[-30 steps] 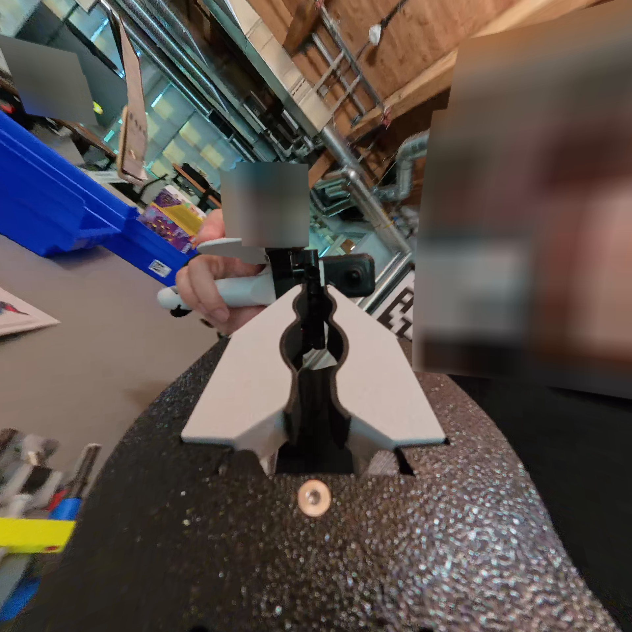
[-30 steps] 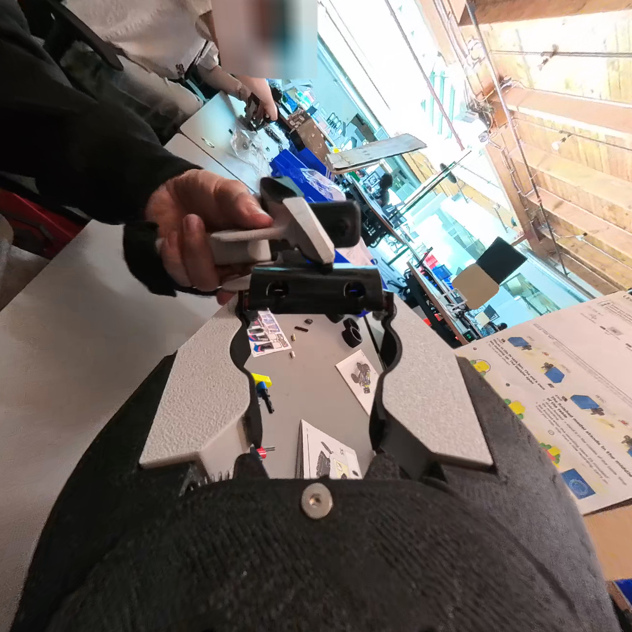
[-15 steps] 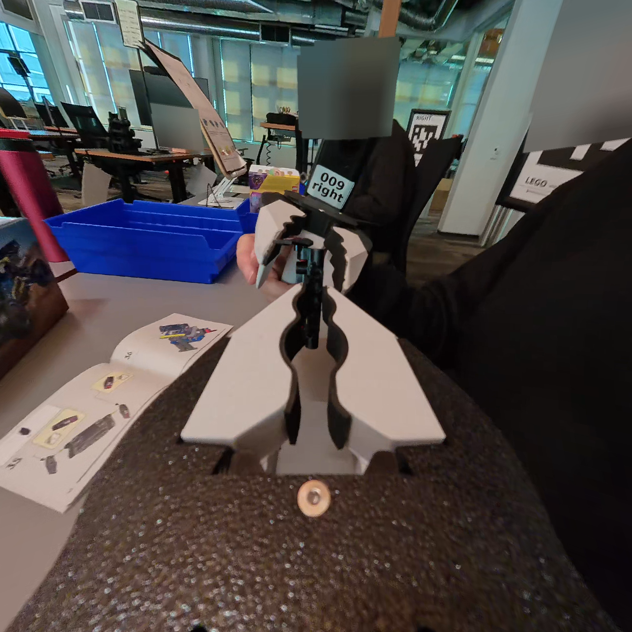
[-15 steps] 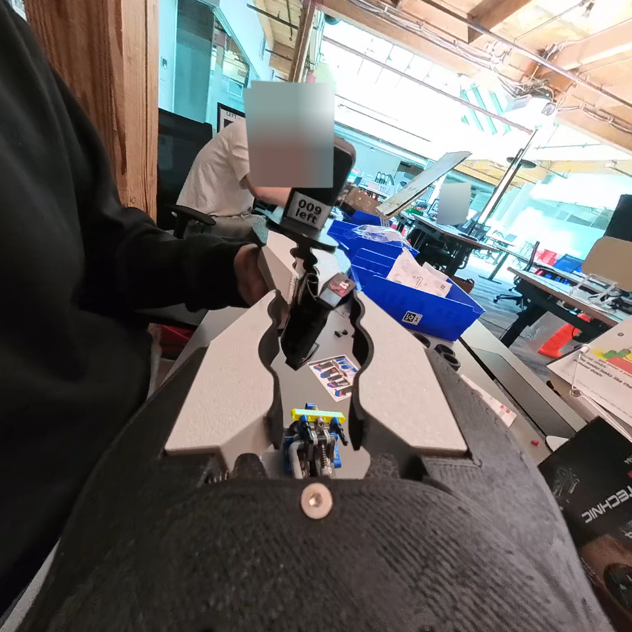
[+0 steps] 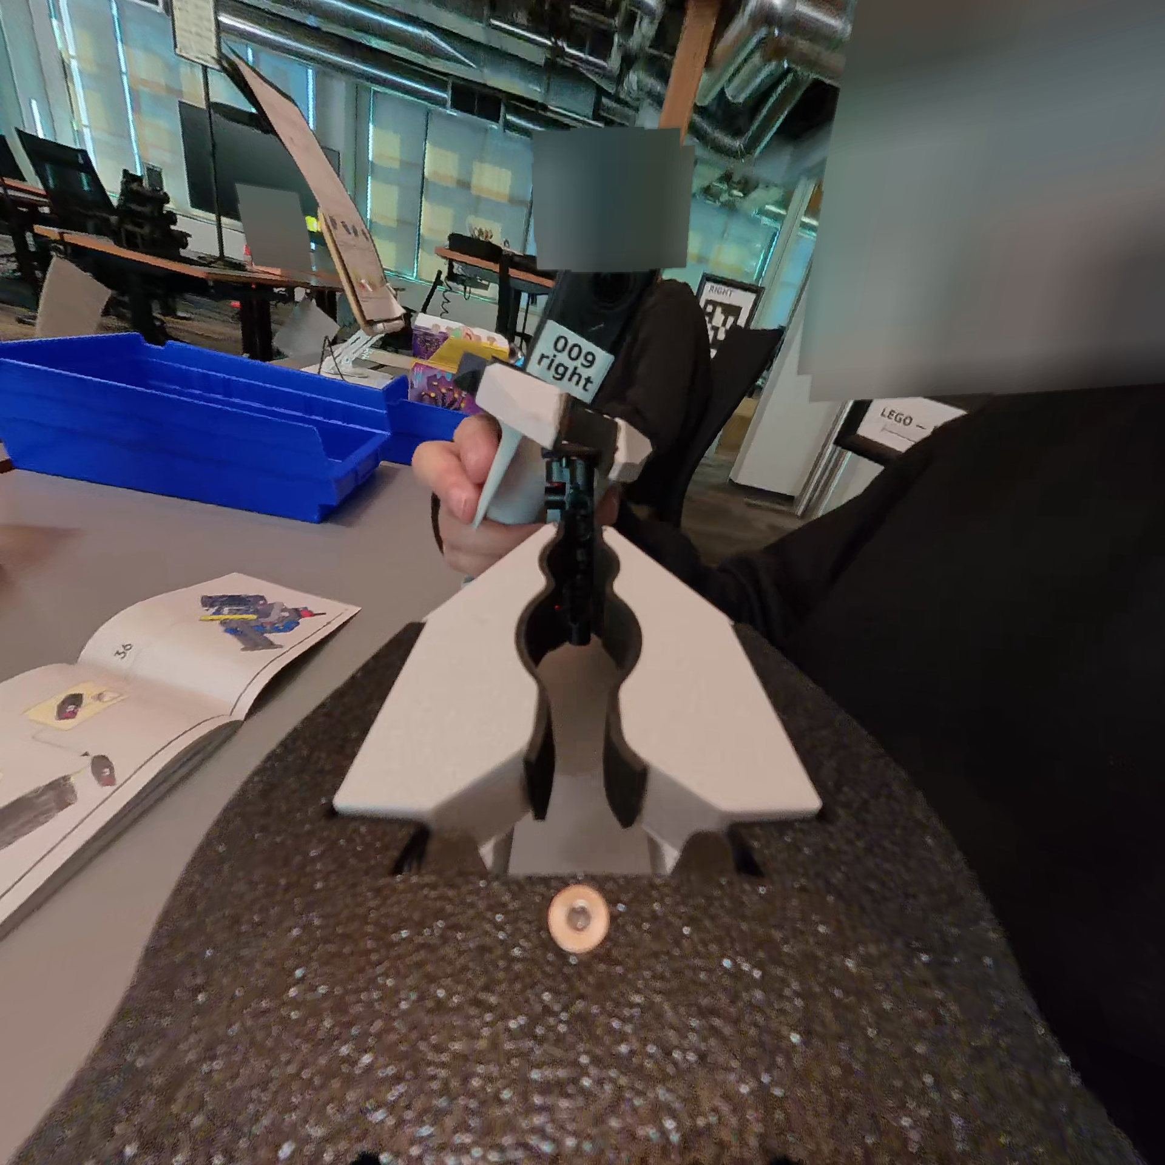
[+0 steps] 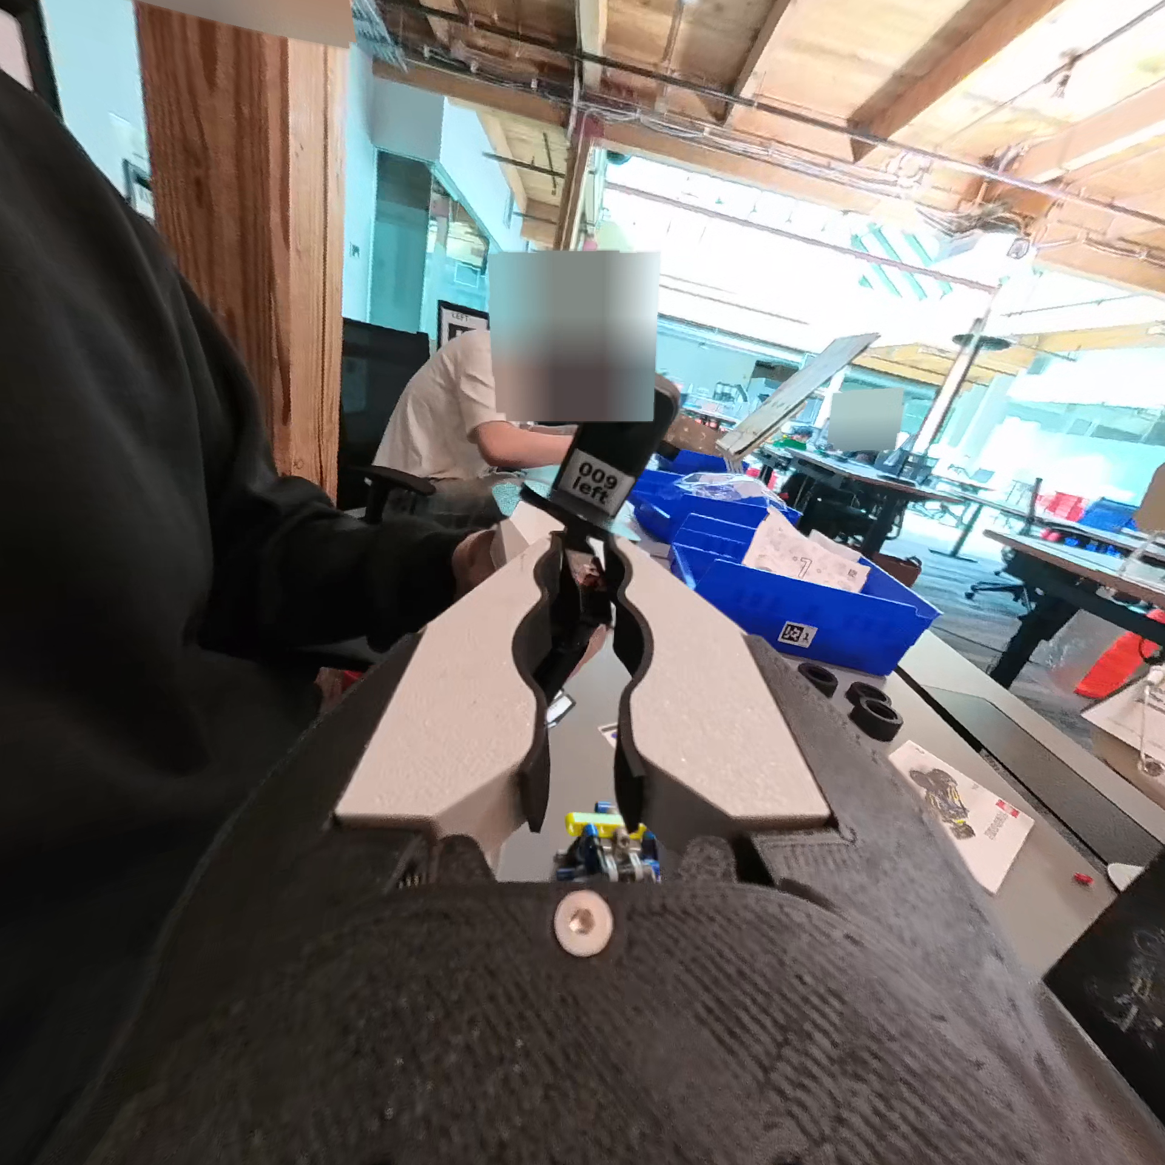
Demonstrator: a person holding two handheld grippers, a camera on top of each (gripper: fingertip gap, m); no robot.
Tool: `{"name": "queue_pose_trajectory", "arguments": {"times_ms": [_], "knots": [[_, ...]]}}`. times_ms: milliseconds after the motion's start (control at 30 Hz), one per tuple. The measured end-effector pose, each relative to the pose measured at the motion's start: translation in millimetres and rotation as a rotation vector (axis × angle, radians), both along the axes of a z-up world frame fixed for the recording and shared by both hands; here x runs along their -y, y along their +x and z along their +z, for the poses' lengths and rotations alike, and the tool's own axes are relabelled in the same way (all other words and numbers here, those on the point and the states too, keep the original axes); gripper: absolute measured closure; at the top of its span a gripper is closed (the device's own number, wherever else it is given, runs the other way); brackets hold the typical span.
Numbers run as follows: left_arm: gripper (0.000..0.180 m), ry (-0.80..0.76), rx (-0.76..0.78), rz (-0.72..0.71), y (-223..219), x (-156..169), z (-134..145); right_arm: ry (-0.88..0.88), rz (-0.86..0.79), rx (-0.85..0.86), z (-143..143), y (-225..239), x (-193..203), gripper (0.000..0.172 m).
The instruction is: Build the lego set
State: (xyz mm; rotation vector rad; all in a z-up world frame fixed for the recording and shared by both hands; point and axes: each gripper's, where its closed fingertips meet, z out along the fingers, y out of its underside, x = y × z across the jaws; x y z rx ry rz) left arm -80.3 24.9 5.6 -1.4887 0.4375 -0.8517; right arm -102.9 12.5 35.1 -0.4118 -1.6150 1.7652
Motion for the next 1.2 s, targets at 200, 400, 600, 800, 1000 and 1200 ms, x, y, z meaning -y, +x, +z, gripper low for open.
{"name": "queue_pose_trajectory", "arguments": {"times_ms": [200, 400, 600, 800, 1000, 1200], "knots": [[0.176, 0.019, 0.012, 0.036, -8.4, -0.4, 2.7, 0.058, -0.068, 0.018, -9.7, -3.6, -10.2, 0.148], [0.176, 0.004, 0.058, 0.017, -11.0, 0.5, 3.6, 0.027, -0.057, 0.006, -7.1, -5.2, -8.9, 0.154], [0.175, -0.003, 0.139, -0.011, -9.9, 0.5, 2.6, 0.012, -0.033, 0.024, -8.2, -4.6, -8.2, 0.155], [0.175, -0.050, 0.243, -0.027, -12.5, -4.0, 1.6, -0.078, -0.010, 0.064, -10.0, -8.8, -13.9, 0.155], [0.175, -0.118, 0.396, -0.053, -17.1, -9.2, 4.1, -0.138, -0.042, 0.078, -8.8, -15.9, -19.6, 0.155], [0.175, -0.149, 0.517, -0.078, -19.2, -10.9, 10.4, -0.236, -0.017, 0.112, -3.5, -18.9, -22.6, 0.156]]}}
